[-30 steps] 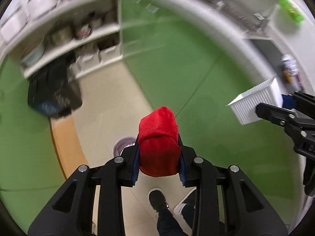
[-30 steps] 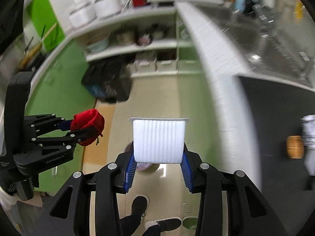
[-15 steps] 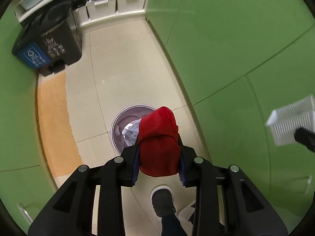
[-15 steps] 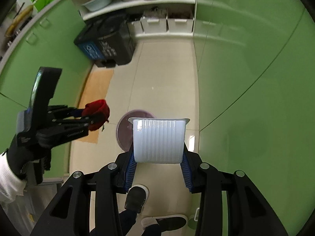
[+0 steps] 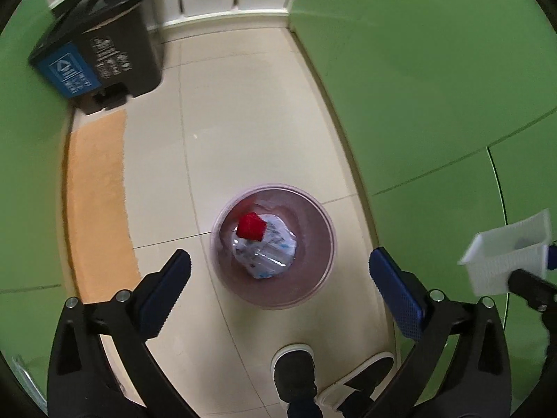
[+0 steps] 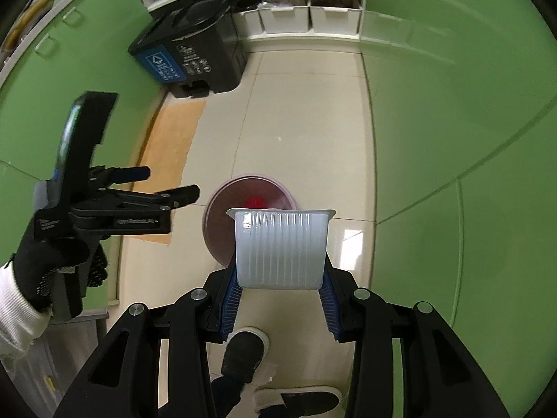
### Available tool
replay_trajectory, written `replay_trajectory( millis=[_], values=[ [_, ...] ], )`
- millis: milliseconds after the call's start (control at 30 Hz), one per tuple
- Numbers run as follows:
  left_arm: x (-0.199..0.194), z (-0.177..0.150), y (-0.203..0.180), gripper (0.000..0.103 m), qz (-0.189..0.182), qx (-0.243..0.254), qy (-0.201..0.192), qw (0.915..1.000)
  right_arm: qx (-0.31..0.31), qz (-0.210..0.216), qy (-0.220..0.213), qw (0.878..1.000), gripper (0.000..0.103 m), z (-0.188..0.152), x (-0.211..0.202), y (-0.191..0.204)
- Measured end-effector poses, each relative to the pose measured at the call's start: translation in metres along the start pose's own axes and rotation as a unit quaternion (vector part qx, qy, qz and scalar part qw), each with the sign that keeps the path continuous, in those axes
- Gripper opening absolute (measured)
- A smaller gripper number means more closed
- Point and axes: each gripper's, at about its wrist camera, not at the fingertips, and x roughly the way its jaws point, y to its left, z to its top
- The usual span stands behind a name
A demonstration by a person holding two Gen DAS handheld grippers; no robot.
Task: Collect trash
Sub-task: 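Carry the cap and white box to the pink bin and release both, then return both tools to the counter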
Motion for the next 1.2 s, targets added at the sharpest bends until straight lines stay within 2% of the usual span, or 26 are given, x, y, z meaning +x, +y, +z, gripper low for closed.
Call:
replay_trajectory(
  millis=[400, 467, 500, 533, 600, 767, 900, 1033, 1200],
  values=[
    [-0.057, -0.009, 0.057, 0.100, 0.027, -0.032, -0.035, 0.9985, -0.047, 0.032, 0.015, 0.998, 0.040, 0.034, 0.047, 0.050],
    [-0.063, -0.014, 0.066, 0.100, 0.029, -0.039, -0.038, 0.9981, -0.052, 0.033, 0.019, 0.998, 0.043, 0.036, 0.056, 0.055],
    [-0.066, -0.016, 0.070, 0.100, 0.030, -0.043, -0.040, 0.9978, -0.052, 0.033, 0.021, 0.998, 0.052, 0.038, 0.060, 0.057],
    [-0.068, -0.018, 0.073, 0.100, 0.031, -0.046, -0.041, 0.9976, -0.051, 0.032, 0.020, 0.998, 0.073, 0.039, 0.063, 0.058],
    [-0.073, -0.020, 0.078, 0.100, 0.033, -0.053, -0.045, 0.9970, -0.050, 0.029, 0.012, 0.998, 0.097, 0.039, 0.063, 0.058],
    [-0.083, -0.024, 0.081, 0.100, 0.033, -0.057, -0.048, 0.9967, -0.050, 0.017, 0.024, 0.998, 0.097, 0.038, 0.064, 0.059],
    [-0.095, -0.022, 0.072, 0.100, 0.029, -0.052, -0.047, 0.9971, -0.043, 0.013, 0.029, 0.999, 0.097, 0.036, 0.048, 0.057],
    [-0.130, -0.017, 0.050, 0.100, 0.022, -0.039, -0.052, 0.9976, -0.035, 0.013, 0.022, 0.999, 0.097, 0.035, 0.006, 0.059],
    [-0.202, -0.010, 0.015, 0.100, 0.005, -0.019, -0.062, 0.9979, -0.011, 0.018, -0.008, 1.000, 0.097, 0.030, -0.086, 0.059]
  ],
)
